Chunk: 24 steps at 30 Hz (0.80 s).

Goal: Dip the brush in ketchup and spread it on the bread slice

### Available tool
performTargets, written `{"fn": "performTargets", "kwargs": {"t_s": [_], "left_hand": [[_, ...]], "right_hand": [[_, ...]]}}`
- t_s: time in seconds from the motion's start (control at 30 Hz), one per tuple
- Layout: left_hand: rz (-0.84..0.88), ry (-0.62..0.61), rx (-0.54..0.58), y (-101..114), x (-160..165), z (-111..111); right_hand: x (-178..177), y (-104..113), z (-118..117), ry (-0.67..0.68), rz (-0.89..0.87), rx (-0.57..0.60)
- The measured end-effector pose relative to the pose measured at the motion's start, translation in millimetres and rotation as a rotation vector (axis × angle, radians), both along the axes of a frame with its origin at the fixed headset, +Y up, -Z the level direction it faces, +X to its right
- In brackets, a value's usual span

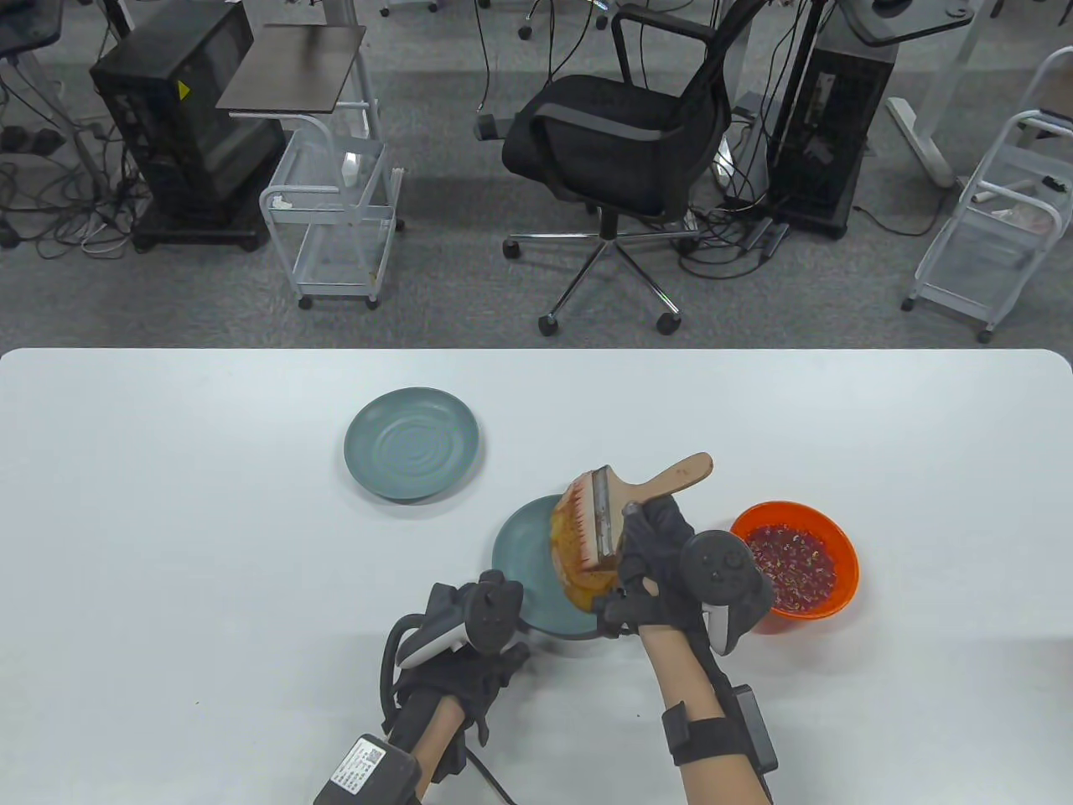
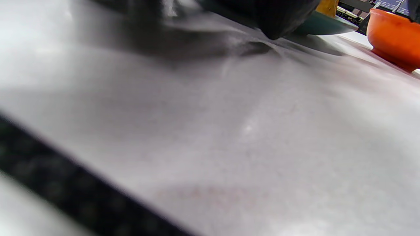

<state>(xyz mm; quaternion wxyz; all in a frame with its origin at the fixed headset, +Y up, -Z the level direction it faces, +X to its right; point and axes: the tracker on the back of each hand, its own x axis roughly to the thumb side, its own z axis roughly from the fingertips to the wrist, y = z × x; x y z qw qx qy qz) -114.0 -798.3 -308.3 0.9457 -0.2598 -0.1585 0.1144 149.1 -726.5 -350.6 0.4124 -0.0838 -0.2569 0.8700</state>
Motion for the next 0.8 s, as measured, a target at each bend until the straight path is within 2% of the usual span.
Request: {"fn": "performTargets", "kwargs": {"t_s": [0.03, 0.1, 0.23, 0.3, 0.4, 0.53, 0.63, 0.8], "left_hand": [[-0.003, -0.001, 0.001, 0.0, 0.1, 0.0], [-0.009, -0.002, 0.002, 0.1, 0.5, 0.1], [-0.009, -0.002, 0.002, 0.0, 0.7, 0.1], [-0.008, -0.002, 0.001, -0.1, 0.7, 0.2], [-0.002, -0.001, -0.001, -0.2, 0.3, 0.0], [0.005, 0.000, -0.001, -0.7, -0.1, 0.0], [-0.006, -0.001, -0.003, -0.5, 1.0, -0.2], [-0.003, -0.002, -0.002, -0.8, 0.4, -0.2]], "right_hand": [[6.9, 3.4, 1.4, -0.037, 0.059, 0.021], [15.4, 6.3, 3.2, -0.066, 0.034, 0.040], [2.0, -1.3, -0.3, 0.032, -0.142, -0.013], [-9.6, -5.8, -3.3, 0.078, -0.155, -0.053], [-14.5, -7.2, -4.3, 0.067, -0.128, -0.068], [11.5, 5.6, 0.3, -0.050, 0.036, -0.001], [19.0, 4.3, 0.7, -0.038, -0.074, 0.002], [-5.5, -9.7, -5.4, 0.078, -0.188, -0.081]]}}
